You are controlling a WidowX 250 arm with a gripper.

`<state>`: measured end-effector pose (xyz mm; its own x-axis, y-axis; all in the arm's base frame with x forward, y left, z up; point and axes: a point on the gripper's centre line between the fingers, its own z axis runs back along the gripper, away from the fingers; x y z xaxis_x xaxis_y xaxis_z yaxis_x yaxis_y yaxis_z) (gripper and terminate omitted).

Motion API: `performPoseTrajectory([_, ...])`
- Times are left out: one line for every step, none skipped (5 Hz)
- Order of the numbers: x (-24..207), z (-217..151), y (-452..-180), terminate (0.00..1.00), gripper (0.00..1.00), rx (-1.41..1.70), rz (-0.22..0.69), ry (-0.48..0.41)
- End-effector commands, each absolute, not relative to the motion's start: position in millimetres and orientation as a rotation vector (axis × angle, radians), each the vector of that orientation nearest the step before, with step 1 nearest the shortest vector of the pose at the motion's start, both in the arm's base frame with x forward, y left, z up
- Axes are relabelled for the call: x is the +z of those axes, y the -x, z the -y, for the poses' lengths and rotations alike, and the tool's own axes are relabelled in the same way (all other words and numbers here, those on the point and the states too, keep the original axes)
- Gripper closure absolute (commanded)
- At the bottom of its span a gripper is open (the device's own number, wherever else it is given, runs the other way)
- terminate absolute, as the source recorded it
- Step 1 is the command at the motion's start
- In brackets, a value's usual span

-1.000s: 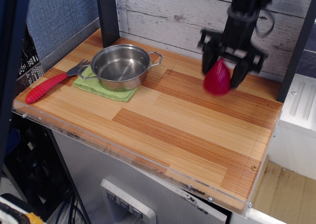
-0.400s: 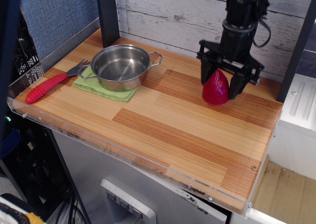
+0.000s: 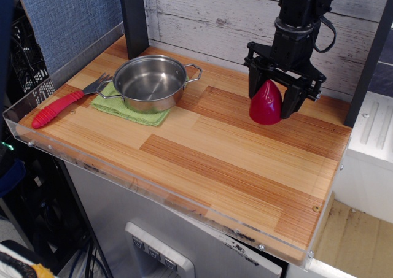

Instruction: Take the strawberry out of the pot and put it to the right.

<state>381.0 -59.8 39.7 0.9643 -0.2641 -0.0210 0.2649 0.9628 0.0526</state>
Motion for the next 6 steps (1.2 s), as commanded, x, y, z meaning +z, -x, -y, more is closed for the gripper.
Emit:
performPoseTrajectory([69.1,57.0,-388.6,0.00,0.00,-0.263,0.089,-0.044])
performPoseTrajectory([69.0,57.3,-388.4,0.00,0.00,-0.274,0.088,-0.032])
performPoseTrajectory([68.2,58.9,-391.2,0.00,0.00,-0.242,0.151,-0.017])
performPoseTrajectory([67.9,62.7,-394.2,0.00,0.00,-0.134,0.197,0.016])
performPoseTrajectory([117.7,10.5,-344.1,0.00,0.00,-0.029,0.196,0.039])
performPoseTrajectory([167.2,-36.0,-299.2,0.00,0.00,-0.033,0.156,0.079])
